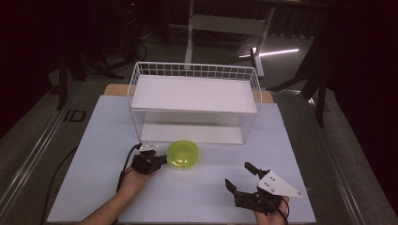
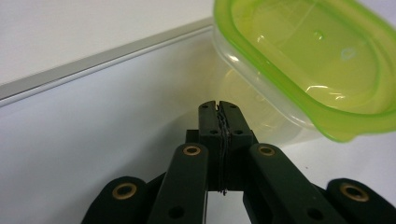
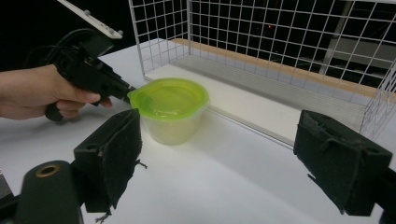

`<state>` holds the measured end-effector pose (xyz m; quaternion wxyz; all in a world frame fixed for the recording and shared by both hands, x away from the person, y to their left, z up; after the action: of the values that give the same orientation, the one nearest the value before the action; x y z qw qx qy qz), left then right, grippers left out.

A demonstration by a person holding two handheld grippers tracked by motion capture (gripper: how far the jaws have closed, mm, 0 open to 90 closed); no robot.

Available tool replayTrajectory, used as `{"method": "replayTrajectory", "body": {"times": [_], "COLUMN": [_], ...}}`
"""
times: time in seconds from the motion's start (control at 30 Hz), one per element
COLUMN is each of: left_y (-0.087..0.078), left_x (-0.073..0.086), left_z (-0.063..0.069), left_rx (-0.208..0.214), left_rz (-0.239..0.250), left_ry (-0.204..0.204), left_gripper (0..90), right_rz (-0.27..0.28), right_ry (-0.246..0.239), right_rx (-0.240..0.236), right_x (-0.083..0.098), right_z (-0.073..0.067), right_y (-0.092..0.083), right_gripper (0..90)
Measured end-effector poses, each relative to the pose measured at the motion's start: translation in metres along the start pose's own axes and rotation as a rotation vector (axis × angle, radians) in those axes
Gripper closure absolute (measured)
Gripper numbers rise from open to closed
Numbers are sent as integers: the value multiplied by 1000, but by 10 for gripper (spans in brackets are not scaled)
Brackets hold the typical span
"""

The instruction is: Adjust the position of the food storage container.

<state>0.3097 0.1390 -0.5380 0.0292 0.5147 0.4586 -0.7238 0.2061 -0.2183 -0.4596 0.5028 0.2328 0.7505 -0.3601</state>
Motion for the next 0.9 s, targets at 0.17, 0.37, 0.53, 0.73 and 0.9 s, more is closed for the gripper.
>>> {"method": "replayTrajectory", "body": {"times": [0.17, 0.37, 0.53, 0.73, 0.9], "left_y": [3, 18, 32, 42, 45], "left_x": [-1, -8, -16, -24, -29], "left_z": [3, 9, 16, 26, 28], "left_rx": [8, 37, 60, 80, 77], "left_rz": [-2, -16, -18, -19, -17], "left_ry": [17, 15, 27, 45, 48], "left_gripper": [885, 899, 899, 899, 898], "right_rz": [-1, -8, -8, -7, -9], "right_ry": [2, -1, 8, 10, 13], "right_rx": [-8, -12, -14, -18, -22], "right_x": [0, 1, 1, 1, 1], "right_z": [-1, -1, 1, 2, 2], "right_y": [2, 3, 3, 3, 3], "right_gripper": [153, 153, 153, 153, 153]}}
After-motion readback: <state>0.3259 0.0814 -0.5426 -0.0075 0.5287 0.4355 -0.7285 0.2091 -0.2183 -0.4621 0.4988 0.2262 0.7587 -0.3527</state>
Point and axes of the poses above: each handheld gripper's, and its own axes: y roughly forward along the jaws, x roughly out of its underside, z roughly to its right, the point moved 1 cm from there along y, roughly forward along the jaws, and after that the axes turned 14 degrees about y, right-handed, at the moved point
